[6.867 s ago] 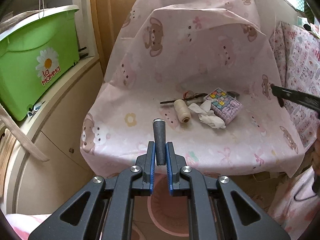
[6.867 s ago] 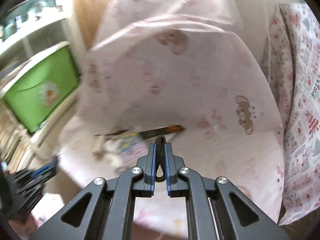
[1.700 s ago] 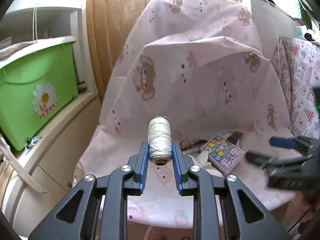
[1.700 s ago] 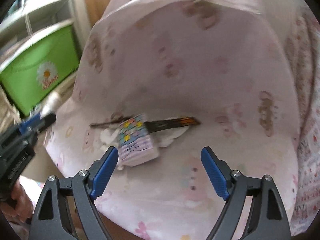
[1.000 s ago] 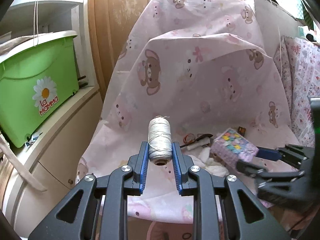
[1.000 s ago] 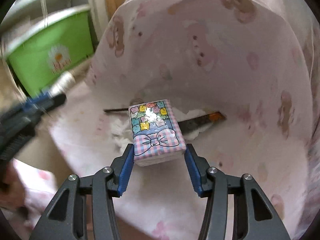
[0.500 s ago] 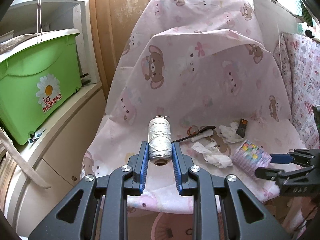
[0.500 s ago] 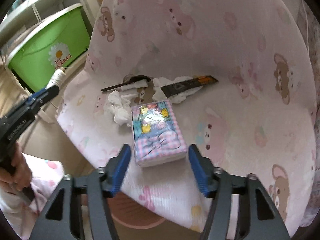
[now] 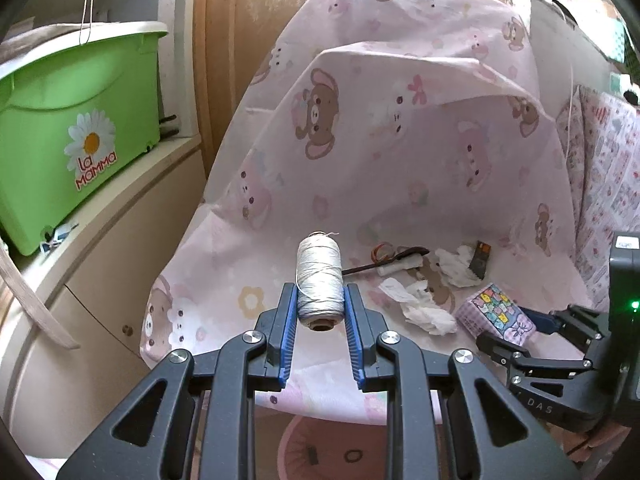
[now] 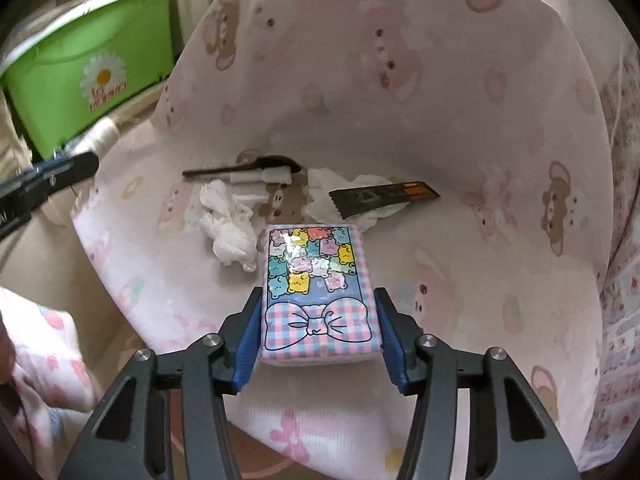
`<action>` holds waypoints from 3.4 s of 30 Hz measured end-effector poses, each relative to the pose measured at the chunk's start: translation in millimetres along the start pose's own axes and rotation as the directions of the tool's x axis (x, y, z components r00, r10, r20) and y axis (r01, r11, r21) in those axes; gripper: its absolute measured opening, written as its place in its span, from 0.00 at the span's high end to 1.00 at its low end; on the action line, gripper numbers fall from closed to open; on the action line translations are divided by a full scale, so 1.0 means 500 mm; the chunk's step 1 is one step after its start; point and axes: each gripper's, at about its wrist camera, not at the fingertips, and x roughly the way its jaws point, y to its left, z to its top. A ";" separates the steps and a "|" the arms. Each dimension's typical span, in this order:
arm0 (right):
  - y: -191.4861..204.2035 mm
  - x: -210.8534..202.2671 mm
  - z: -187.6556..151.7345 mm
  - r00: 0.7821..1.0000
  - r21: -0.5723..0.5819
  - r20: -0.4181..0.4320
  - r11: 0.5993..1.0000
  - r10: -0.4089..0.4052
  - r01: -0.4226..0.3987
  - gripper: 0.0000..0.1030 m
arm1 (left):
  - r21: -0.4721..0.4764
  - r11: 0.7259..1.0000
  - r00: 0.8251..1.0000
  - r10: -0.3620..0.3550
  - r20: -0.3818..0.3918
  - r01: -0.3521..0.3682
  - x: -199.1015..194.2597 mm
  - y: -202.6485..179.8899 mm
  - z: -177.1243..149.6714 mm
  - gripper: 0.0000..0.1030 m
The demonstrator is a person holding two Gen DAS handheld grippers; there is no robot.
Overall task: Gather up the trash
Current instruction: 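Lower spool and tissue pack into the pink wastebasket and open both tools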
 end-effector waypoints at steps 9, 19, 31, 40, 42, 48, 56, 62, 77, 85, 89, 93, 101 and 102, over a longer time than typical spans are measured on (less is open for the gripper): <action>-0.029 -0.100 0.000 0.996 0.085 0.084 0.996 0.033 -0.040 0.47 | 0.032 0.999 0.999 -0.041 -0.003 0.041 -0.047 -0.017 -0.012 0.79; 0.008 -0.202 -0.028 0.984 0.129 0.156 0.986 0.085 -0.106 0.47 | -0.035 0.997 0.995 -0.067 -0.070 0.065 -0.107 0.006 -0.072 0.79; 0.082 -0.209 -0.090 0.985 0.015 0.085 0.988 0.150 -0.152 0.47 | -0.077 0.986 0.948 -0.162 -0.274 0.146 -0.076 0.000 -0.137 0.79; 0.138 -0.178 -0.132 0.983 -0.097 -0.015 0.978 0.185 -0.185 0.46 | -0.118 0.984 0.912 -0.168 -0.373 0.134 -0.045 0.008 -0.159 0.79; 0.151 -0.158 -0.144 0.984 -0.119 -0.065 0.977 0.169 -0.176 0.46 | -0.124 0.983 0.898 -0.173 -0.404 0.134 -0.029 0.008 -0.171 0.79; 0.183 -0.073 -0.188 0.975 -0.183 -0.197 0.974 0.098 -0.135 0.46 | -0.049 0.996 0.872 -0.087 -0.482 0.072 0.039 -0.012 -0.210 0.79; 0.188 0.031 -0.231 0.948 -0.193 -0.319 0.979 0.003 -0.068 0.46 | -0.081 0.996 0.823 -0.074 -0.564 0.034 0.110 -0.003 -0.254 0.78; 0.181 0.110 -0.260 0.915 -0.162 -0.403 0.985 -0.010 -0.061 0.46 | -0.095 0.994 0.787 -0.094 -0.609 0.045 0.146 -0.002 -0.288 0.78; 0.148 0.240 -0.306 0.844 -0.096 -0.535 0.995 -0.042 -0.012 0.46 | -0.159 0.987 0.701 -0.105 -0.705 -0.013 0.215 0.023 -0.352 0.78; 0.148 0.257 -0.315 0.835 -0.099 -0.547 0.995 -0.065 0.012 0.39 | -0.167 0.985 0.685 -0.098 -0.722 -0.036 0.221 0.025 -0.361 0.67; 0.142 0.247 -0.308 0.850 -0.090 -0.521 0.995 -0.075 0.033 0.27 | -0.141 0.988 0.699 -0.062 -0.712 -0.056 0.213 0.020 -0.350 0.55; 0.143 0.238 -0.303 0.852 -0.084 -0.520 0.996 -0.062 0.021 0.27 | -0.110 0.991 0.720 -0.018 -0.694 -0.081 0.202 0.022 -0.337 0.49; 0.136 0.206 -0.283 0.862 -0.069 -0.503 0.997 -0.056 0.025 0.27 | -0.031 0.989 0.748 0.087 -0.658 -0.142 0.158 0.025 -0.298 0.44; 0.135 0.198 -0.279 0.866 -0.058 -0.497 0.998 -0.047 0.021 0.27 | -0.021 0.990 0.754 0.095 -0.650 -0.142 0.151 0.026 -0.293 0.42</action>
